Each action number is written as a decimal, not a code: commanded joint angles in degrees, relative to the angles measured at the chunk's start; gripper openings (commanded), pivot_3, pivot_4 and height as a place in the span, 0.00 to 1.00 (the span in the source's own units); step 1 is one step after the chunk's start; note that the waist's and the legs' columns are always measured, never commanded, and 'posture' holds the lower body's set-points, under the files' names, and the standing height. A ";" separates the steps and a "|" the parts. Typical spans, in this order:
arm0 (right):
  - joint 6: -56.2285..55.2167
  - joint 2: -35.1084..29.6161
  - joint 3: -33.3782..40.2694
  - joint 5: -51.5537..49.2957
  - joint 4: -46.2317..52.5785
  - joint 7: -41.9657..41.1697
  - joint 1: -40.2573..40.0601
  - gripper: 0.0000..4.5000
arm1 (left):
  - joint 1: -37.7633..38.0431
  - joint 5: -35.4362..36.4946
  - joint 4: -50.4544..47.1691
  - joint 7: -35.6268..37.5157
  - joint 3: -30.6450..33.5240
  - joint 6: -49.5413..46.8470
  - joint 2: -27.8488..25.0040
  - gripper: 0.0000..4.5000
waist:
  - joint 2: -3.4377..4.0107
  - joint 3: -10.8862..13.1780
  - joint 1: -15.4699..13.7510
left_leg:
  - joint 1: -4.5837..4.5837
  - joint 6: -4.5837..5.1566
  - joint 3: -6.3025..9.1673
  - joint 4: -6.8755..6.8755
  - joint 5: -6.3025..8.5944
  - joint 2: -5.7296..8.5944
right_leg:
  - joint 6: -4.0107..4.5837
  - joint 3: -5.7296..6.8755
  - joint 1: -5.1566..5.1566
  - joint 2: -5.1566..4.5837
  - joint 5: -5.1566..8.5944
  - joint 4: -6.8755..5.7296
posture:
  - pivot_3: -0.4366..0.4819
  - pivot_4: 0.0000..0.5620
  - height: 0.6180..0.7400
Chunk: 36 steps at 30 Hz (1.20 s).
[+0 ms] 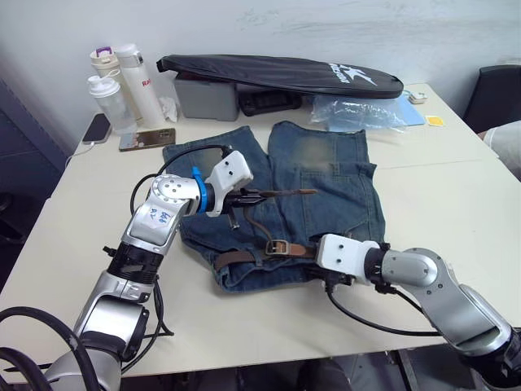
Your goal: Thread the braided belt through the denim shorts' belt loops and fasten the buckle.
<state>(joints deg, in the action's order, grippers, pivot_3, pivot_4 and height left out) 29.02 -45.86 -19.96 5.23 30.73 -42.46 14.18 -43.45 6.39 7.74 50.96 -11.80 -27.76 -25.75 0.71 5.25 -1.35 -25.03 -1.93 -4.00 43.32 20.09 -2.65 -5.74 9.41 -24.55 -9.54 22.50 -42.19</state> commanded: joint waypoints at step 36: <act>-5.72 14.02 7.69 7.08 -4.83 10.13 -2.69 0.01 | -1.59 -5.77 5.56 -0.56 -0.42 4.56 -4.56 0.00 | -0.03 -0.16 0.00 | -0.58 0.35 0.05 0.84 0.03 -0.06 | 0.20 -0.23 -0.92 -0.12 0.11 -1.80 | 0.48 0.27 0.03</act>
<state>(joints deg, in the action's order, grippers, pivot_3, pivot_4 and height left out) 22.65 -31.76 -13.34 11.17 24.58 -33.51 11.30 -44.16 0.80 14.28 50.85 -14.06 -23.74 -29.30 0.68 5.08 -1.36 -25.61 -1.57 -3.95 44.16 20.11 -2.72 -5.54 9.18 -25.47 -9.66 22.61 -44.00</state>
